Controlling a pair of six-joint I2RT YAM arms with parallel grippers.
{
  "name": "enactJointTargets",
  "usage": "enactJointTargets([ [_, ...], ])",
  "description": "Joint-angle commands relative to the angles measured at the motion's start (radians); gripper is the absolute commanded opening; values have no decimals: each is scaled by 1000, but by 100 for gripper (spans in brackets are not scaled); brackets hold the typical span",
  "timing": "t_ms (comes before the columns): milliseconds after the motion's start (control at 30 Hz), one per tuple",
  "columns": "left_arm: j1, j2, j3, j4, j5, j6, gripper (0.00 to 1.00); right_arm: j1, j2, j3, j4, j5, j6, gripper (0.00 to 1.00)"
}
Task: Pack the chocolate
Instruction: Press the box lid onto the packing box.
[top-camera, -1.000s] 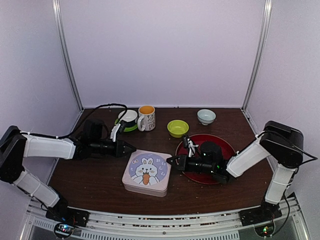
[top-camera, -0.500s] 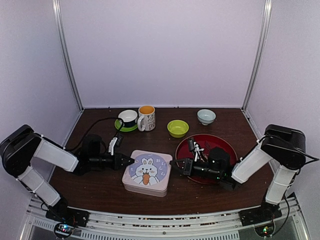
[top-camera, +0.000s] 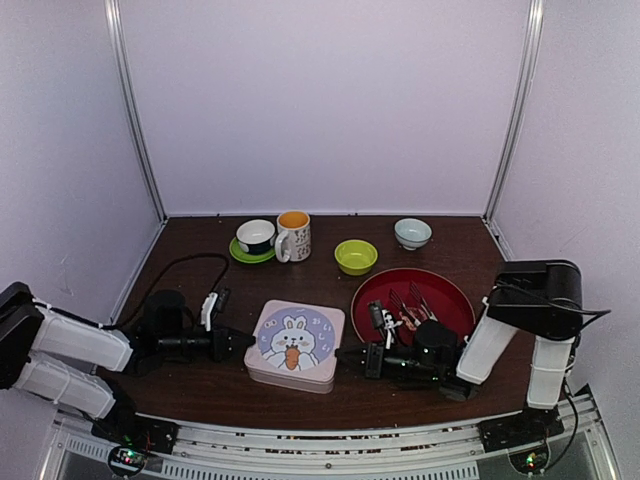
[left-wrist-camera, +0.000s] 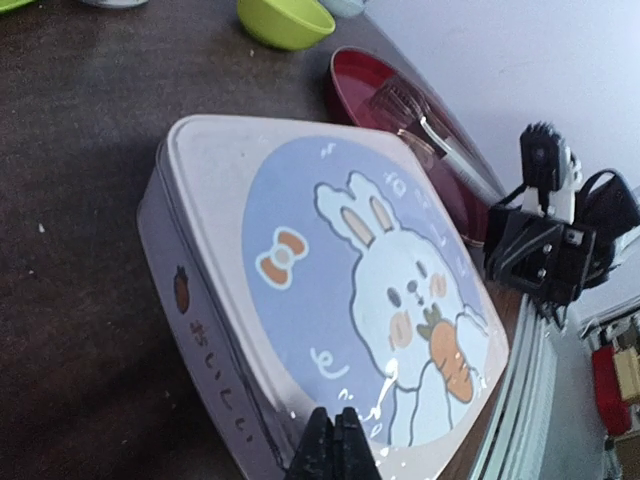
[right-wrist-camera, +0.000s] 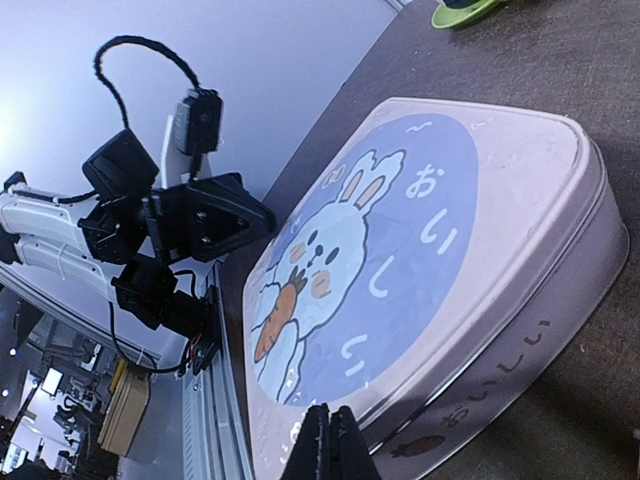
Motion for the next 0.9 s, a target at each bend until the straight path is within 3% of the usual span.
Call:
enactJointTargets([
  [0, -16, 143, -73, 163, -24, -38, 0, 49, -124, -40, -30, -24, -67, 0],
  [133, -38, 178, -61, 149, -34, -59, 0, 110, -166, -36, -160, -25, -141, 0],
  [367, -85, -121, -56, -120, -105, -56, 0, 94, 31, 35, -71, -88, -52, 0],
  [533, -156, -238, -28, -256, -144, -45, 0, 92, -100, 5, -138, -68, -105, 0],
  [600, -206, -241, -11, -287, -167, -38, 0, 92, -181, 25, -245, -46, -133, 0],
  [733, -300, -245, 25, -329, -242, -43, 0, 90, -334, 180, -741, 85, -242, 0],
  [867, -351, -230, 35, -298, -287, -54, 0, 82, -371, 396, -1153, 273, -369, 0],
])
